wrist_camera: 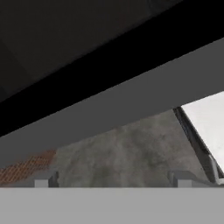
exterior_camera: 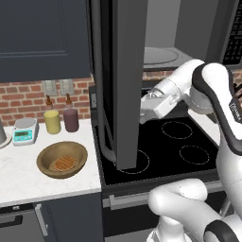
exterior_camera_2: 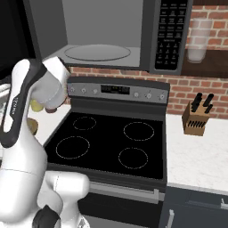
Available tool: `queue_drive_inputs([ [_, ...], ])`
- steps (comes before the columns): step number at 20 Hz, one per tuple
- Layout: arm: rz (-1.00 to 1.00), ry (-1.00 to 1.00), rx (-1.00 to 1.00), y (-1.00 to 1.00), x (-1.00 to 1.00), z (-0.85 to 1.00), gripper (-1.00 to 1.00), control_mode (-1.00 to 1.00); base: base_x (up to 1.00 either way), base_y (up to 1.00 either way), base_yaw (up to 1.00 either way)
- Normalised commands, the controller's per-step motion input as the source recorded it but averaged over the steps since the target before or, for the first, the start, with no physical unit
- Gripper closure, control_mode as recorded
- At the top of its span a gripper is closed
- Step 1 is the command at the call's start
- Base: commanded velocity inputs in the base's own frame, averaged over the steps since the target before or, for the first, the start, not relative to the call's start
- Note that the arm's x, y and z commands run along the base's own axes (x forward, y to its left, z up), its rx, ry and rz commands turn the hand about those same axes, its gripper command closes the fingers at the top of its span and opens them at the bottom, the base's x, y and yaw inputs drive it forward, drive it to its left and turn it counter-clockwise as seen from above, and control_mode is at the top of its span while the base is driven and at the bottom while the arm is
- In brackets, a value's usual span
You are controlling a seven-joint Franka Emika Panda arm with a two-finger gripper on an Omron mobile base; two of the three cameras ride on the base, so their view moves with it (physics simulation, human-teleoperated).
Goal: Open the microwave, place the bowl with waffle inside the microwave, then close the microwave door and turn it on.
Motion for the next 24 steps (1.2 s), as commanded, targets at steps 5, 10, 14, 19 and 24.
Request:
queue_drive_inputs([
  [5,-0.22,0.23,0.03,-0.73,-0.09,0.0,-1.0,-1.0,0.0,0.0,0.0],
  [10,-0.31,0.2,0.0,-0.67,0.87,-0.32,-1.0,-1.0,0.0,0.0,0.0],
  [14,-0.23,0.16,0.0,-0.61,1.0,-0.63,-1.0,-1.0,0.0,0.0,0.0],
  [19,-0.12,0.13,0.0,-0.28,1.0,-0.7,-1.0,-1.0,0.0,0.0,0.0],
  [24,-0.03,0.09,0.0,-0.03,0.87,-0.6,-1.0,-1.0,0.0,0.0,0.0],
])
